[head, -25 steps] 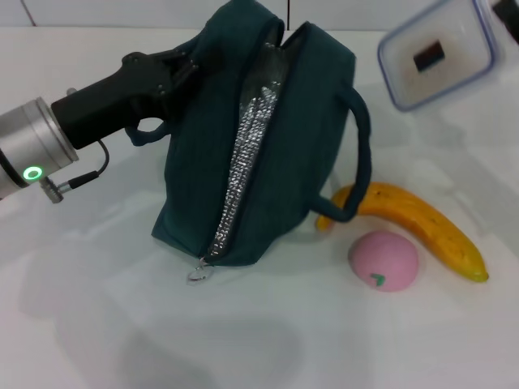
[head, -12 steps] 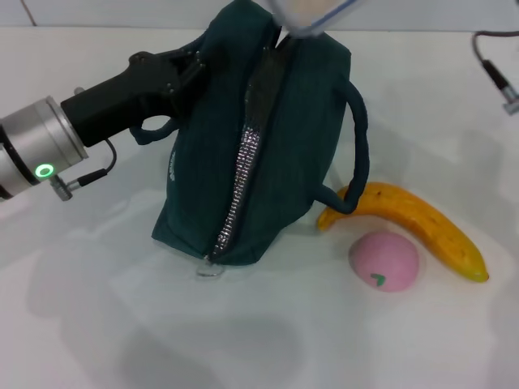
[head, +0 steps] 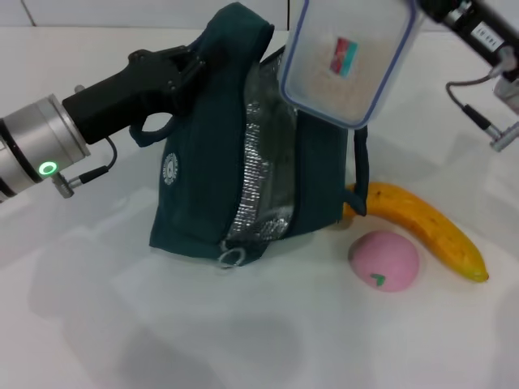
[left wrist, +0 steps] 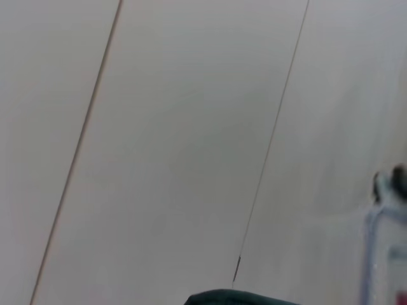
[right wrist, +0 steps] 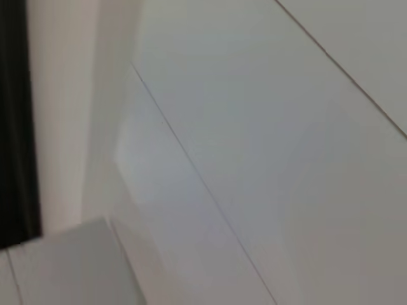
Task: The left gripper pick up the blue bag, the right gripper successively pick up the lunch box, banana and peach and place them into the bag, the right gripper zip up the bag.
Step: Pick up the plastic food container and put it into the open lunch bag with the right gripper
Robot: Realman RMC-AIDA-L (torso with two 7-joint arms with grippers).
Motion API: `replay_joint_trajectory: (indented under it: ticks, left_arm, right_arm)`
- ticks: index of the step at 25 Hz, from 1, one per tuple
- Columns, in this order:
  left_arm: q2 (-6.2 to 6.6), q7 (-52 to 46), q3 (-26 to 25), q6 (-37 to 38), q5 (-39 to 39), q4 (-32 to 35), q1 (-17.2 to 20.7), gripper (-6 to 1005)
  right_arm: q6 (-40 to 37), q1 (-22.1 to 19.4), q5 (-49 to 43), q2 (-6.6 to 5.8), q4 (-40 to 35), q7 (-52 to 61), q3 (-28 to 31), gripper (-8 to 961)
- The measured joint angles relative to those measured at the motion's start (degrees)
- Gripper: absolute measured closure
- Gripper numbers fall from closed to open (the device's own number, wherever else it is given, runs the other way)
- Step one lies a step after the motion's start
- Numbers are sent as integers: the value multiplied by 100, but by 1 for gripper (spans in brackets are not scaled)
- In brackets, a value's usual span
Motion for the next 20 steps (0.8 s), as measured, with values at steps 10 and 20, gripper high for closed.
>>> replay_joint_trajectory:
  ticks: [10,20]
  left_arm:
    - [-21,2,25,-8,-12,-15,-89,954]
    - [-35,9,28,-15,-34,-87,-121,954]
  right_arm:
    - [315,142,0,21,32,17,-252,864]
    - [296,331,226,20,530,-40,22,882]
